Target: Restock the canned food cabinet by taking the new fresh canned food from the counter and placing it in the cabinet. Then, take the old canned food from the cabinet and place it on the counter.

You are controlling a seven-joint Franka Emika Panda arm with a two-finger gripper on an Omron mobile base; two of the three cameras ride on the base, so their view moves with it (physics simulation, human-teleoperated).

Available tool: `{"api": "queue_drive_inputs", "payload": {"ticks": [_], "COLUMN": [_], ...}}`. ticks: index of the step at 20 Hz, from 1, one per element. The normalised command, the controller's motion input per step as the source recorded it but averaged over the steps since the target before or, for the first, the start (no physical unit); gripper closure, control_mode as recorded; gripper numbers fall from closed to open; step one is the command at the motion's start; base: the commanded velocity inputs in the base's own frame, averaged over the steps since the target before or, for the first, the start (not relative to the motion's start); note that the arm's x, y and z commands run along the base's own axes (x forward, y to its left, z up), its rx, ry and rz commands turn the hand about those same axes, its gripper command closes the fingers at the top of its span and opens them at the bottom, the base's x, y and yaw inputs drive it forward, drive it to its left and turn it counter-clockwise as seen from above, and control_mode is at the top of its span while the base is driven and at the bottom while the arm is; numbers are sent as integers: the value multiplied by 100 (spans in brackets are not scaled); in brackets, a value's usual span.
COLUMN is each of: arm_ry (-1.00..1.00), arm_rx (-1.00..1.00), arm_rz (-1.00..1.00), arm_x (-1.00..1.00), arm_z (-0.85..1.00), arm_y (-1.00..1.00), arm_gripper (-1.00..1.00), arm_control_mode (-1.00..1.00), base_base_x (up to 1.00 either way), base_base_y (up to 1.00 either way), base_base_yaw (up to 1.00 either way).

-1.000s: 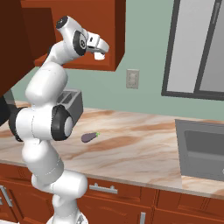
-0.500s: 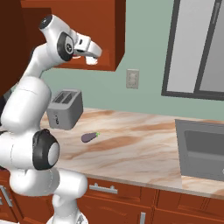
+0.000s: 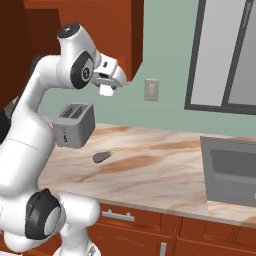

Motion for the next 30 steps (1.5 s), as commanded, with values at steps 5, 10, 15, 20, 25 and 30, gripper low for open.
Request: {"api": "queue_drive_inputs", "payload": {"ticks": [5, 10, 15, 20, 25, 30], "arm_ry": [38, 20, -1, -6, -11, -12], "arm_rx": [14, 4, 0, 4, 18, 28], "arm_rz": [43, 46, 54, 51, 32, 21], "arm_x": [-96, -25, 87, 69, 33, 48], "arm_z": [-86, -100, -100, -92, -66, -60], "arm_y": [-100, -100, -74, -21, 28, 54], "arm_gripper": [100, 100, 100, 100, 100, 100], "arm_control_mode": [-100, -100, -100, -100, -100, -100], "base_base_x": [0, 0, 0, 0, 0, 0], "base_base_y": [0, 0, 0, 0, 0, 0], "base_base_yaw": [0, 0, 0, 0, 0, 0]}}
